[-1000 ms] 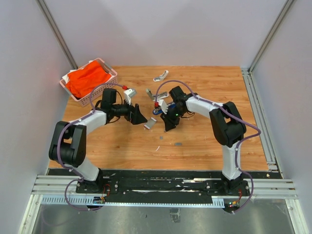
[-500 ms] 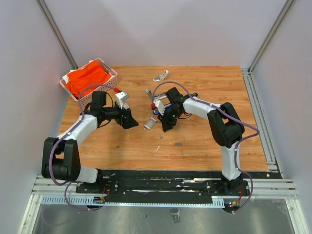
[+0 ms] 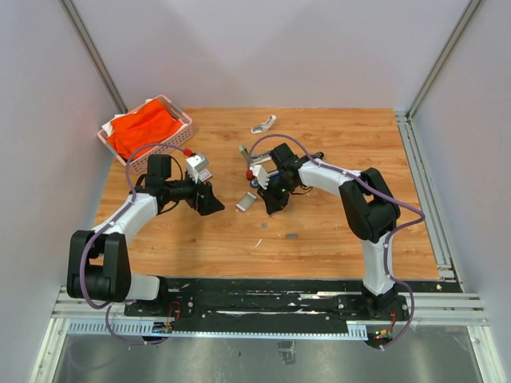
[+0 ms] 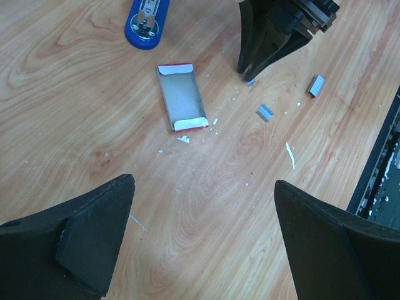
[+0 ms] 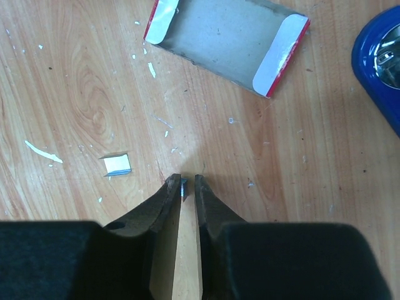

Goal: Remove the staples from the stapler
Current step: Pick up the staple from the center of the board.

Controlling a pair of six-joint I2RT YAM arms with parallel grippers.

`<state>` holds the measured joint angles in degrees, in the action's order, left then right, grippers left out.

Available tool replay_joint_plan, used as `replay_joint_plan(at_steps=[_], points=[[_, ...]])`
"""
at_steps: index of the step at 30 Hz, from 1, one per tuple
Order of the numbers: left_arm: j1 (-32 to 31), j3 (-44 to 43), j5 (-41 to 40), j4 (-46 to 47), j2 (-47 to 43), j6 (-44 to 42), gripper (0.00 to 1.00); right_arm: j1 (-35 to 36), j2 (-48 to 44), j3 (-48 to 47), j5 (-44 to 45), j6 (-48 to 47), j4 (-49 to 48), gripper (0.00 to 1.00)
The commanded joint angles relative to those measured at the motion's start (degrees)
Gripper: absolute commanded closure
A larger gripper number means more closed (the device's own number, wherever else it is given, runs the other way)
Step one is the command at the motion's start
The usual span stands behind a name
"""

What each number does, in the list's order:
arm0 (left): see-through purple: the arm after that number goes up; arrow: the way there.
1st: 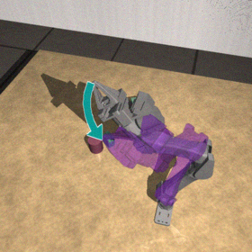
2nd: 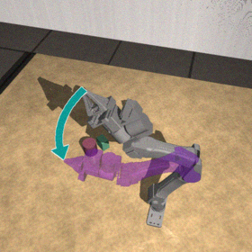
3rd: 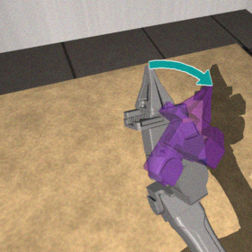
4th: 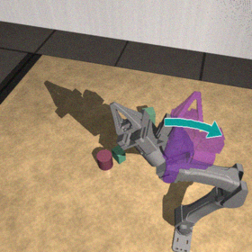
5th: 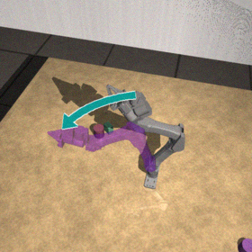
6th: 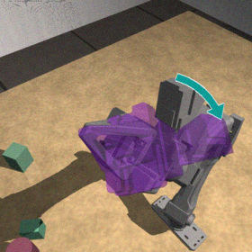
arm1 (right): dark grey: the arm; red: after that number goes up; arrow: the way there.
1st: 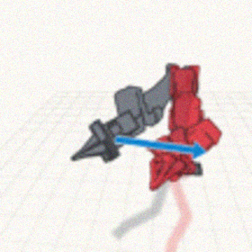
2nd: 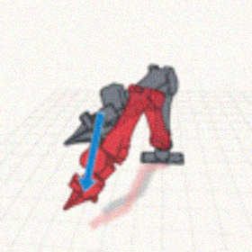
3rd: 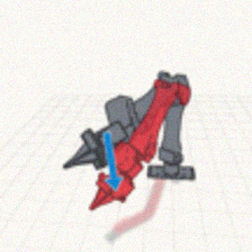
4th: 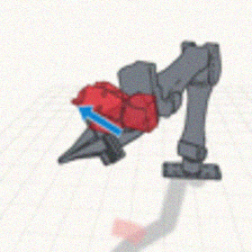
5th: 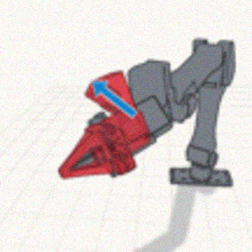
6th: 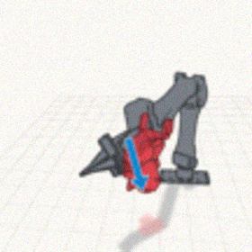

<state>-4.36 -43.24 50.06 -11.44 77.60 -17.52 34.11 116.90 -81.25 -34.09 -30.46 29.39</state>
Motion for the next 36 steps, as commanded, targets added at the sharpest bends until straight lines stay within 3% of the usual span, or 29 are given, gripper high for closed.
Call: replay_joint_plan(at_steps=[1,13,27,36], points=[[0.58,0.97,0.74,2.36,-1.23,0.31,0.02,0.81,-1.12,0.64,4.16,-1.76,0.77,0.83],[1.02,1.58,0.56,3.28,-1.5,0.7,0.02,1.48,-1.34,0.55,4.77,-2.72,1.73,0.99],[1.28,2.01,-0.19,3.88,-1.23,-0.25,0.02,3.32,-3.12,-8.24,11.82,7.21,0.24,1.0],[1.33,2.33,1.22,2.71,-2.72,-2.55,0.02,7.1,1.23,-15.17,13.91,12.68,-1.67,0.99]])
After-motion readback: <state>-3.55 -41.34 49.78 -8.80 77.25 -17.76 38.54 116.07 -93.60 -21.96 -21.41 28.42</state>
